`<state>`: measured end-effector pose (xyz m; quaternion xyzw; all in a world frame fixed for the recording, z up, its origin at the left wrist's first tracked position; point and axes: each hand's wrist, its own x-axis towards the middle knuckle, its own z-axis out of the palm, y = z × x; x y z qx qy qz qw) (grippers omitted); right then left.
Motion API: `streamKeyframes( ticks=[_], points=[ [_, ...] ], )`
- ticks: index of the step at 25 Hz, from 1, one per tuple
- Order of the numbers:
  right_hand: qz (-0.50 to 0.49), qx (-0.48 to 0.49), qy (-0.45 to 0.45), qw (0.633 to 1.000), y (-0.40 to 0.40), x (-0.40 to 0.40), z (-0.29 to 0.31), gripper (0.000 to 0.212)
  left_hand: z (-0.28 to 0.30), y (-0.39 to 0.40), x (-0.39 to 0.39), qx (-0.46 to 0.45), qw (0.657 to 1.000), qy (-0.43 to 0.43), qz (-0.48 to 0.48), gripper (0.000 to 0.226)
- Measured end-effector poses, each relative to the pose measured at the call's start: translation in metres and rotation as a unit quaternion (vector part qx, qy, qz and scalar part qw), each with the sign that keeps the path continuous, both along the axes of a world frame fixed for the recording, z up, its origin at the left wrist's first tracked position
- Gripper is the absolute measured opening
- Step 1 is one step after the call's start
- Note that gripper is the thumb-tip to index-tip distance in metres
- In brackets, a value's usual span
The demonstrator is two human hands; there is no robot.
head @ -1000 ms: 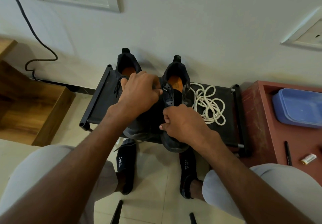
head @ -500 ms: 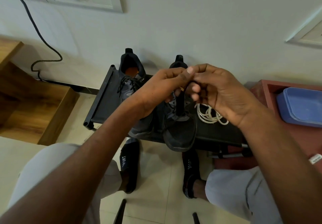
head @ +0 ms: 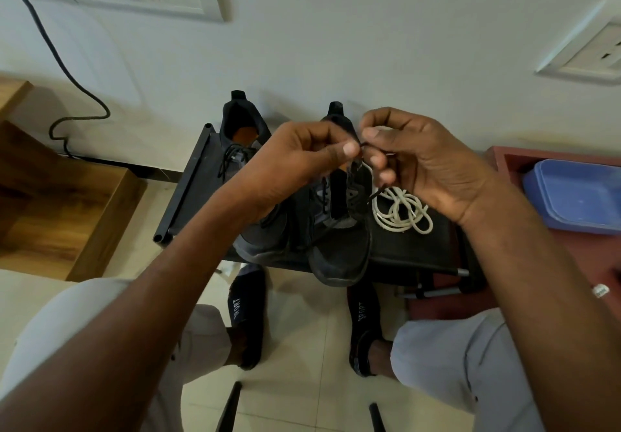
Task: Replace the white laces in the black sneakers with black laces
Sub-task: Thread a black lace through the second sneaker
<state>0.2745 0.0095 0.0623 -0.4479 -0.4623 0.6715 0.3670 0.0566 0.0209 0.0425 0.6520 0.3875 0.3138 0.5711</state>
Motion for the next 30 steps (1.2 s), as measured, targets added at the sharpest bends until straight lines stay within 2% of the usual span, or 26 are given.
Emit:
streamKeyframes(
  ticks=[2, 3, 5, 6, 7, 8, 11, 14, 16, 18, 19, 20, 21, 22, 23, 24, 26, 28, 29, 30],
  points=[
    [-0.081, -0.01, 0.051, 0.995, 0.005, 0.012, 0.002, 0.007, -0.003, 0.007, -0.014, 0.002, 0.993, 0.107, -0.049, 0.018],
    [-0.117, -0.013, 0.079, 0.99, 0.007, 0.019, 0.003, 0.007, -0.006, 0.01, -0.024, 0.002, 0.976, 0.19, -0.104, 0.016],
    [-0.146, -0.007, 0.082, 0.986, 0.008, 0.024, 0.001, 0.011, -0.013, 0.011, -0.04, -0.004, 0.918, 0.347, -0.193, 0.01],
    [-0.135, -0.001, 0.063, 0.989, 0.008, 0.022, -0.001, 0.013, -0.015, 0.012, -0.045, -0.003, 0.898, 0.389, -0.207, 0.006],
    [-0.109, 0.004, 0.036, 0.993, 0.008, 0.017, -0.005, 0.014, -0.014, 0.013, -0.047, -0.001, 0.894, 0.397, -0.208, 0.004],
    [-0.075, 0.008, 0.005, 0.997, 0.007, 0.01, -0.008, 0.014, -0.011, 0.012, -0.048, 0.0, 0.905, 0.376, -0.197, 0.007],
    [-0.009, 0.012, -0.056, 0.998, 0.003, -0.014, -0.015, 0.015, 0.001, 0.009, -0.038, 0.0, 0.971, 0.218, -0.098, 0.033],
    [-0.003, 0.0, -0.011, 1.0, 0.001, -0.026, -0.015, 0.016, 0.002, 0.004, -0.016, -0.038, 0.995, 0.073, -0.061, 0.049],
    [-0.011, -0.006, 0.035, 0.999, 0.003, -0.023, -0.013, 0.018, -0.005, 0.003, -0.005, -0.065, 0.993, 0.056, -0.086, 0.045],
    [-0.049, -0.008, 0.023, 0.998, 0.007, -0.013, -0.013, 0.018, -0.006, 0.004, -0.003, -0.06, 0.993, 0.057, -0.082, 0.025],
    [-0.073, 0.009, -0.035, 0.997, 0.008, -0.007, -0.013, 0.017, -0.006, 0.006, -0.006, -0.05, 0.995, 0.056, -0.059, 0.023],
    [-0.089, 0.05, -0.145, 0.984, 0.008, -0.002, -0.014, 0.014, -0.005, 0.009, -0.011, -0.039, 0.997, 0.053, -0.026, 0.027],
    [-0.088, 0.1, -0.287, 0.949, 0.008, 0.004, -0.017, 0.011, -0.004, 0.012, -0.017, -0.027, 0.998, 0.049, 0.009, 0.03],
    [-0.058, 0.129, -0.404, 0.904, 0.008, 0.009, -0.02, 0.013, -0.002, 0.016, -0.025, -0.022, 0.998, 0.049, 0.041, 0.031],
    [-0.021, 0.126, -0.473, 0.872, 0.007, 0.015, -0.024, 0.021, 0.0, 0.02, -0.035, -0.023, 0.996, 0.057, 0.062, 0.032],
    [-0.003, 0.107, -0.485, 0.868, 0.006, 0.019, -0.026, 0.029, 0.0, 0.024, -0.046, -0.023, 0.994, 0.083, 0.064, 0.032],
    [-0.037, 0.101, -0.431, 0.896, 0.005, 0.021, -0.025, 0.029, 0.001, 0.026, -0.061, -0.022, 0.972, 0.231, -0.027, 0.029],
    [-0.085, 0.099, -0.352, 0.927, 0.008, 0.02, -0.018, 0.018, -0.002, 0.017, -0.063, -0.05, 0.913, 0.369, -0.166, 0.013],
    [-0.073, 0.088, -0.322, 0.94, 0.008, 0.018, -0.015, 0.019, -0.003, 0.014, -0.061, -0.054, 0.905, 0.379, -0.186, 0.005],
    [-0.04, 0.077, -0.298, 0.95, 0.006, 0.015, -0.013, 0.02, -0.002, 0.011, -0.056, -0.035, 0.918, 0.359, -0.166, 0.007]
  ],
)
